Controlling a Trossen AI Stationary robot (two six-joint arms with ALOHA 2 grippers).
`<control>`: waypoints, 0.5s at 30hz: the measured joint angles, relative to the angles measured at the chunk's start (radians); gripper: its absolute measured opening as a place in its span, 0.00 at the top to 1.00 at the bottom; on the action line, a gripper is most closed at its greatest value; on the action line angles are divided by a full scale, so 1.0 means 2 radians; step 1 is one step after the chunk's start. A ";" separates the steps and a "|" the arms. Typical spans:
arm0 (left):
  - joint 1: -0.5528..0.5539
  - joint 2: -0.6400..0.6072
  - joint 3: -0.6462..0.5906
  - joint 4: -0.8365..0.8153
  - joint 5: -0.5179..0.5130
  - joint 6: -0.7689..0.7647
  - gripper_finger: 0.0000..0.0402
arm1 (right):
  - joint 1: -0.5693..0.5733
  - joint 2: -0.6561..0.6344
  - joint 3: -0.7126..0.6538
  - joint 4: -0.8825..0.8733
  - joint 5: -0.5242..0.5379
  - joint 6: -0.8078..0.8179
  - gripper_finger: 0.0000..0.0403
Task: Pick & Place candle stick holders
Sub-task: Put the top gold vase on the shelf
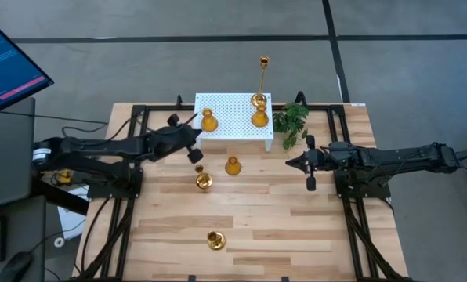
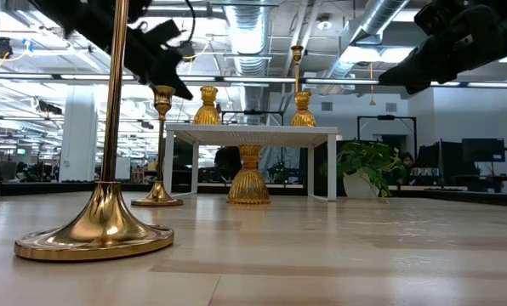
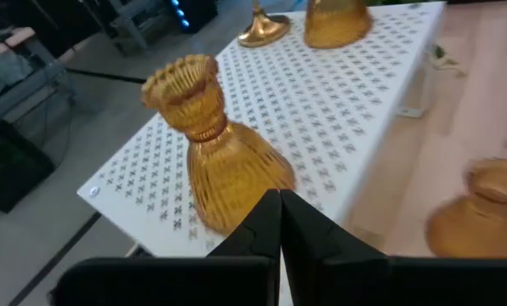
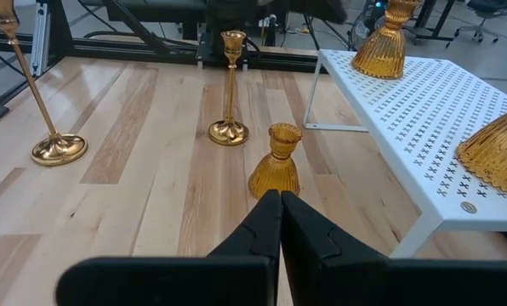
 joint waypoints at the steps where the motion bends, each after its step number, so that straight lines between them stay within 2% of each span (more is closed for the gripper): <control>1: 0.005 0.009 0.000 0.012 0.001 0.004 0.99 | 0.000 0.000 0.000 0.000 0.000 0.000 1.00; 6: 0.024 0.040 0.000 0.063 0.012 0.016 0.99 | 0.000 0.000 0.000 0.000 0.000 0.000 1.00; 15: 0.069 0.053 0.000 0.091 0.070 0.016 0.99 | 0.000 0.000 0.000 -0.002 0.000 0.000 1.00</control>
